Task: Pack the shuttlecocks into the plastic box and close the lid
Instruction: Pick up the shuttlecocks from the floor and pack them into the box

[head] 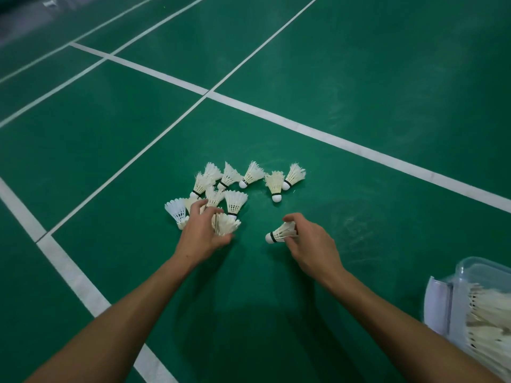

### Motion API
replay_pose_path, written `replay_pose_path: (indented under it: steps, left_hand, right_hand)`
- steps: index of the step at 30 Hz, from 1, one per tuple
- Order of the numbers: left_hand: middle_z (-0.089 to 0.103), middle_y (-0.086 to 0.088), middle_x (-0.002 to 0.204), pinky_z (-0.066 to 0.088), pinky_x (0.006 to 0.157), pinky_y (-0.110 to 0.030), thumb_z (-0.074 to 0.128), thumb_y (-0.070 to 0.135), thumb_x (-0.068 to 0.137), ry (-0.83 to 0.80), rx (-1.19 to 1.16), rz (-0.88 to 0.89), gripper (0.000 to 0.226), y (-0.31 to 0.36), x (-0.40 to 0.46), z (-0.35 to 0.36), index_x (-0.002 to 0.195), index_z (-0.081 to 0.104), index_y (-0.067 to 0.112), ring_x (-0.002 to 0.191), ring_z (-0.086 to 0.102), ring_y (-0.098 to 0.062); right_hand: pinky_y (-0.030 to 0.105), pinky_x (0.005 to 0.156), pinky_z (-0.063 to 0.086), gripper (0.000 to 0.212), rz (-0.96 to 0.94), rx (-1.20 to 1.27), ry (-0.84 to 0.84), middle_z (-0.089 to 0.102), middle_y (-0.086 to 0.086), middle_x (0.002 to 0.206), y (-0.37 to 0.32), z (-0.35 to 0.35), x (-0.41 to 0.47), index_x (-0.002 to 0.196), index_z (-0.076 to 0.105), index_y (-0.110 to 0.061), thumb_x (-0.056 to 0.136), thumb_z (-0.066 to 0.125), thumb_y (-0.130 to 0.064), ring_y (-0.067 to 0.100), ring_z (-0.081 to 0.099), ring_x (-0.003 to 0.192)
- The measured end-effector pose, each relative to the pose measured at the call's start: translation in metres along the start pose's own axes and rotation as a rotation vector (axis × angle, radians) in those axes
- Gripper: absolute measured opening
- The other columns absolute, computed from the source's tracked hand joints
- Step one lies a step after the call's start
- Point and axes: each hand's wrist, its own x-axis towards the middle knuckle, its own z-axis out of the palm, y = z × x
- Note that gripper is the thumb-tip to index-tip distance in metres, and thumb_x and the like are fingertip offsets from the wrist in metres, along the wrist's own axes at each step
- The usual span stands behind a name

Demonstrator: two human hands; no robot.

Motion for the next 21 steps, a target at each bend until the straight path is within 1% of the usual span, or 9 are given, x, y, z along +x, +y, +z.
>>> replay_pose_path:
  steps: [2,3,5,6,7,11,13,16,21]
  left_hand:
    - [0.047,-0.012,0.151,0.051,0.104,-0.040,0.093,0.041,0.072,-0.078,0.030,-0.036,0.073,0.003,0.017,0.001,0.133,0.063,0.015,0.116,0.062,-0.023]
    - [0.057,-0.014,0.139,0.054,0.095,-0.036,0.093,0.042,0.071,-0.105,0.042,-0.047,0.074,0.003,0.022,0.004,0.132,0.063,0.013,0.110,0.063,-0.023]
    - [0.068,-0.015,0.110,0.055,0.066,-0.026,0.094,0.038,0.072,-0.140,0.044,-0.065,0.073,0.006,0.023,0.009,0.132,0.062,0.008,0.081,0.066,-0.018]
    - [0.070,-0.013,0.100,0.050,0.058,-0.022,0.093,0.036,0.074,-0.143,0.049,-0.068,0.073,0.008,0.019,0.011,0.132,0.062,0.006,0.072,0.064,-0.015]
    - [0.070,-0.010,0.096,0.047,0.056,-0.022,0.093,0.035,0.074,-0.137,0.063,-0.064,0.073,0.011,0.014,0.011,0.133,0.063,0.004,0.071,0.062,-0.014]
    - [0.069,-0.003,0.087,0.057,0.065,-0.034,0.094,0.040,0.072,-0.077,0.083,0.005,0.076,0.031,-0.023,0.009,0.132,0.065,0.003,0.074,0.066,-0.015]
    - [0.068,0.001,0.084,0.054,0.059,-0.028,0.093,0.039,0.072,-0.063,0.025,0.119,0.067,0.060,-0.050,0.008,0.128,0.068,0.011,0.065,0.067,-0.008]
    - [0.062,0.008,0.104,0.054,0.070,-0.025,0.094,0.040,0.071,-0.074,-0.074,0.304,0.060,0.128,-0.082,0.010,0.124,0.067,0.030,0.077,0.065,-0.002]
    - [0.061,0.008,0.109,0.055,0.076,-0.017,0.096,0.028,0.070,-0.114,-0.263,0.574,0.060,0.246,-0.105,0.033,0.124,0.069,0.031,0.089,0.065,-0.006]
  right_hand:
    - [0.041,0.080,0.055,0.041,0.013,0.021,0.020,0.072,-0.004,0.119,0.007,-0.008,-0.009,0.135,0.053,-0.029,0.097,0.068,-0.025,0.022,0.066,0.109]
    - [0.042,0.080,0.056,0.041,0.016,0.028,0.032,0.072,-0.005,0.118,0.010,-0.013,-0.014,0.134,0.054,-0.029,0.097,0.069,-0.025,0.022,0.066,0.107]
    - [0.042,0.080,0.057,0.040,0.017,0.041,0.046,0.073,-0.007,0.116,0.017,-0.021,-0.027,0.133,0.055,-0.030,0.096,0.069,-0.025,0.021,0.067,0.106]
    - [0.042,0.080,0.058,0.040,0.014,0.046,0.049,0.073,-0.008,0.116,0.019,-0.026,-0.034,0.132,0.055,-0.031,0.095,0.070,-0.026,0.020,0.068,0.105]
    - [0.042,0.080,0.058,0.040,0.011,0.052,0.054,0.073,-0.010,0.115,0.022,-0.030,-0.042,0.131,0.056,-0.032,0.095,0.070,-0.027,0.019,0.068,0.104]
    - [0.043,0.078,0.059,0.038,0.019,0.123,0.094,0.075,-0.011,0.111,0.035,-0.054,-0.074,0.127,0.057,-0.035,0.092,0.071,-0.029,0.018,0.071,0.099]
    - [0.044,0.078,0.060,0.038,0.031,0.171,0.132,0.077,-0.009,0.108,0.045,-0.070,-0.089,0.126,0.058,-0.034,0.090,0.072,-0.031,0.019,0.072,0.095]
    - [0.040,0.078,0.061,0.039,0.051,0.266,0.211,0.079,-0.009,0.105,0.062,-0.102,-0.116,0.127,0.060,-0.031,0.091,0.075,-0.028,0.011,0.073,0.088]
    - [0.034,0.076,0.061,0.041,0.111,0.334,0.348,0.079,-0.009,0.098,0.100,-0.155,-0.167,0.129,0.060,-0.031,0.092,0.076,-0.027,0.003,0.070,0.076]
